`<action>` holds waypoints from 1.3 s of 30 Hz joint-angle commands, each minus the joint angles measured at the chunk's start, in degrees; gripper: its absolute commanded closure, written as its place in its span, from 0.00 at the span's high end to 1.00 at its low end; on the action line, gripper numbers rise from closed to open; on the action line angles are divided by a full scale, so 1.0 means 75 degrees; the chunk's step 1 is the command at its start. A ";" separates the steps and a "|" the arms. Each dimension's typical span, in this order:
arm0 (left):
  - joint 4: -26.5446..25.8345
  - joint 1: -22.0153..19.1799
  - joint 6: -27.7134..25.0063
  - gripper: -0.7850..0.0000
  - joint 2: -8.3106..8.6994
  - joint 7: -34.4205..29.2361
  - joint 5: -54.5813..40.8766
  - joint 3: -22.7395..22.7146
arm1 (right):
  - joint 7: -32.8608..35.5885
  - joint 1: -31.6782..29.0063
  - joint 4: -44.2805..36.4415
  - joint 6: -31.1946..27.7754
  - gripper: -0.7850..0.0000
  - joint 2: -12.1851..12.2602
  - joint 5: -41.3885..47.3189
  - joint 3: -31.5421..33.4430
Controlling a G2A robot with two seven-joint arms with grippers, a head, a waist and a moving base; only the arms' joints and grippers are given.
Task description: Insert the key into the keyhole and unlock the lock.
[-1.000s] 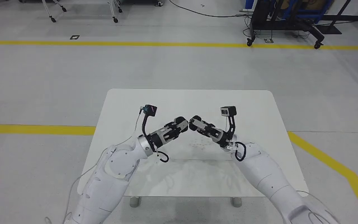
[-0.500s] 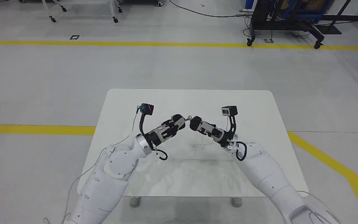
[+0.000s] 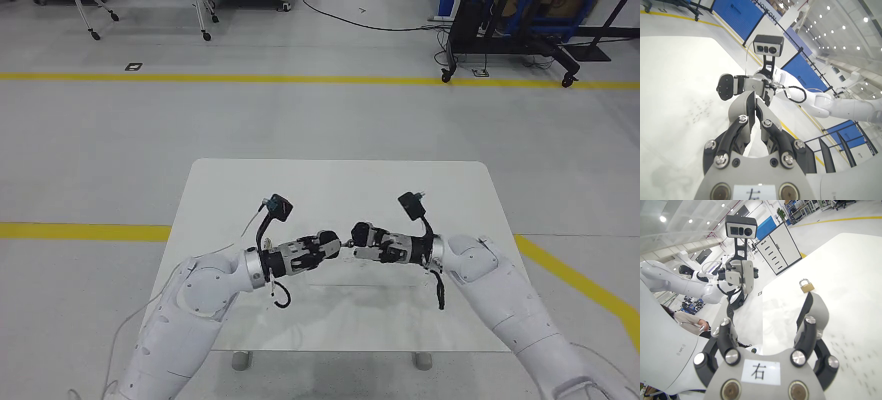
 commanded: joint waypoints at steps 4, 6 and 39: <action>0.0036 -0.0080 0.0004 0.00 0.0031 -0.0145 0.0112 0.0084 | 0.0000 0.0013 -0.0332 0.0000 0.64 0.0319 0.0250 -0.0338; 0.0035 -0.0083 0.0032 0.00 0.0040 -0.0077 0.0169 0.0097 | 0.0000 0.0034 -0.0399 0.0000 0.62 0.0432 0.0348 -0.0441; 0.0018 -0.0198 -0.0029 1.00 0.0203 -0.0001 0.0145 0.0337 | -0.0001 0.0661 -0.0594 0.0000 0.00 0.1168 0.1212 -0.1724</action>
